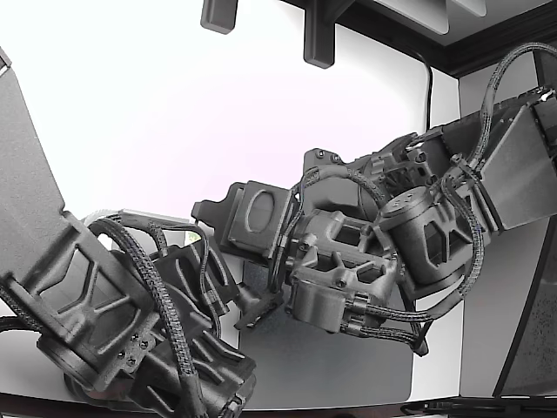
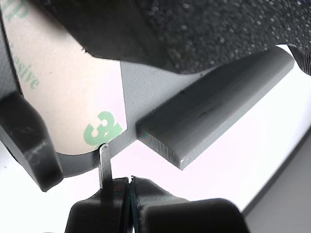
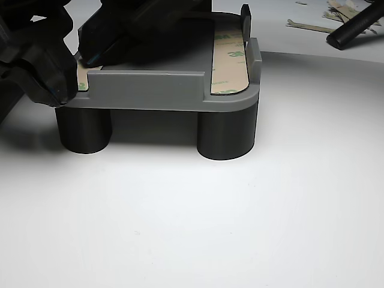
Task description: Peel off protective film from adhesive tape.
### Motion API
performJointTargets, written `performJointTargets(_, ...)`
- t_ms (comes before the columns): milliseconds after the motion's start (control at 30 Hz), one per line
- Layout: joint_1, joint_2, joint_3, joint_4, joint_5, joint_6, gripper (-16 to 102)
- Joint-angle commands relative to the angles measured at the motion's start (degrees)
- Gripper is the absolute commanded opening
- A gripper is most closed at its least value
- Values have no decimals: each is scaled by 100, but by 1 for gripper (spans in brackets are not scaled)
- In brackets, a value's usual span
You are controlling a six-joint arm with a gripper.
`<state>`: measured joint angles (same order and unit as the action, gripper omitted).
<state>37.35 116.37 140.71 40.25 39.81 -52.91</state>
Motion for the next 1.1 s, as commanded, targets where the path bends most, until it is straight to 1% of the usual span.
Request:
performJointTargets(0,-35,88,-176,-35,18,9,-11)
performJointTargets(533,35,105,-255,123,97,9,-11)
performJointTargets(1067,26,79,-193,79,141,0,-11)
